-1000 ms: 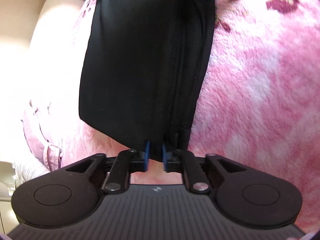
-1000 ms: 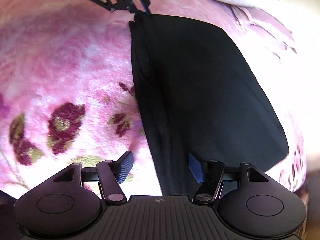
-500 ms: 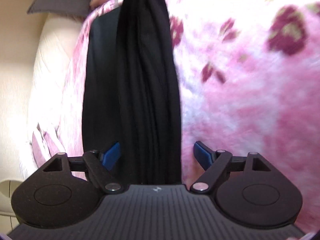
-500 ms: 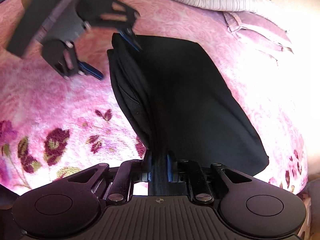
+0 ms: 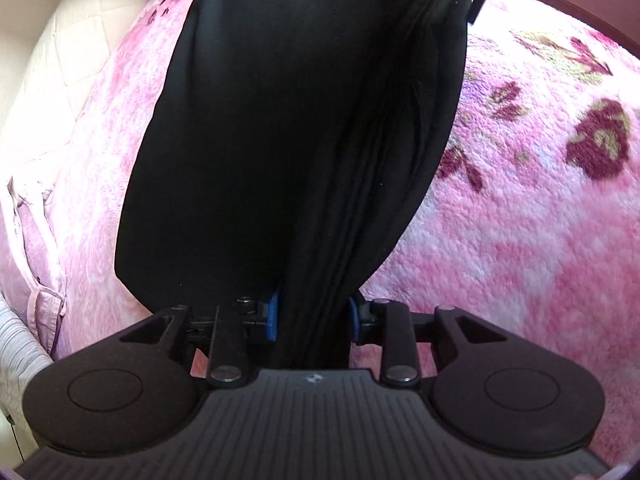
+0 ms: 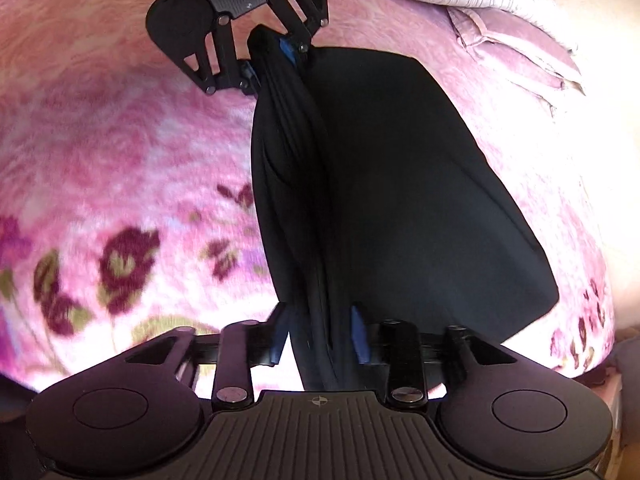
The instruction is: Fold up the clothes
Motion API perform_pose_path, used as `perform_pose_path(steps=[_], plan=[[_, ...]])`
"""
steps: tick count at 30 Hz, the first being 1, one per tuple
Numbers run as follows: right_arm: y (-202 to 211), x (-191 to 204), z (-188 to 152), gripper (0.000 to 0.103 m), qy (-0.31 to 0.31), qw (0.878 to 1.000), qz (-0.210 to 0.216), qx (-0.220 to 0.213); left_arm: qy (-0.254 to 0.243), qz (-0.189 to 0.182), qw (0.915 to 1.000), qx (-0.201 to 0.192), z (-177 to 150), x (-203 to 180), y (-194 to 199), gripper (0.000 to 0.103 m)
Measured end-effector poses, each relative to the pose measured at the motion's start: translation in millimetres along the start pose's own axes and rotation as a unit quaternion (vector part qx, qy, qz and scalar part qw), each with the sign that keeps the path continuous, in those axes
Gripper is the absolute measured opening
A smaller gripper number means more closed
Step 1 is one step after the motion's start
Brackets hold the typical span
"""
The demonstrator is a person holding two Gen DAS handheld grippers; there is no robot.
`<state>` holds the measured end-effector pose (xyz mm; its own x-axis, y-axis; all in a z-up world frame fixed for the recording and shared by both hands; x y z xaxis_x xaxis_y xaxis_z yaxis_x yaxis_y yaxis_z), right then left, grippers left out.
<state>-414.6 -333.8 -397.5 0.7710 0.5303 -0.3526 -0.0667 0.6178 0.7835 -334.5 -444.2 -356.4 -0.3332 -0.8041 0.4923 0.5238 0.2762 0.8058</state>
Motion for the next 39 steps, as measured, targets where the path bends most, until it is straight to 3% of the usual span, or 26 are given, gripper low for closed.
perform_pose_path(steps=[13,23,30,36,39], plan=[[-23.6,-2.2,7.7,0.039,0.010,1.000,0.002,0.012,0.008,-0.005,1.0000,0.002,-0.6,-3.5,6.6,0.027],[-30.4,4.1,8.5,0.042,0.023,1.000,-0.006,0.017,0.012,-0.008,0.9999,-0.001,-2.6,5.1,-10.4,0.027],[-28.5,11.8,12.1,0.044,0.057,0.998,-0.014,0.008,0.102,-0.027,0.9940,-0.027,-3.9,33.4,8.5,0.024],[-37.7,16.7,6.0,0.055,0.121,0.992,-0.023,-0.006,0.105,-0.046,0.9926,-0.039,-4.2,42.3,11.5,0.024],[-29.1,17.4,10.1,0.055,0.128,0.992,-0.021,-0.002,0.135,-0.052,0.9884,-0.044,-5.3,50.7,12.7,0.024]])
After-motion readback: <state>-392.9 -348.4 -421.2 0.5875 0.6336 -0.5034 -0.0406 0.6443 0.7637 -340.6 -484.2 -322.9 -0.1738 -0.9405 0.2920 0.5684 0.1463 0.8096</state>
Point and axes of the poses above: each gripper's, at about its wrist camera, not at the fingertips, and y roughly against the way its jaws point, x to its left, z to its top, the point moved 1 cm from there along -y, roughly the way its jaws point, and after that the axes turned 11 degrees about -x, right-handed, at the moved point
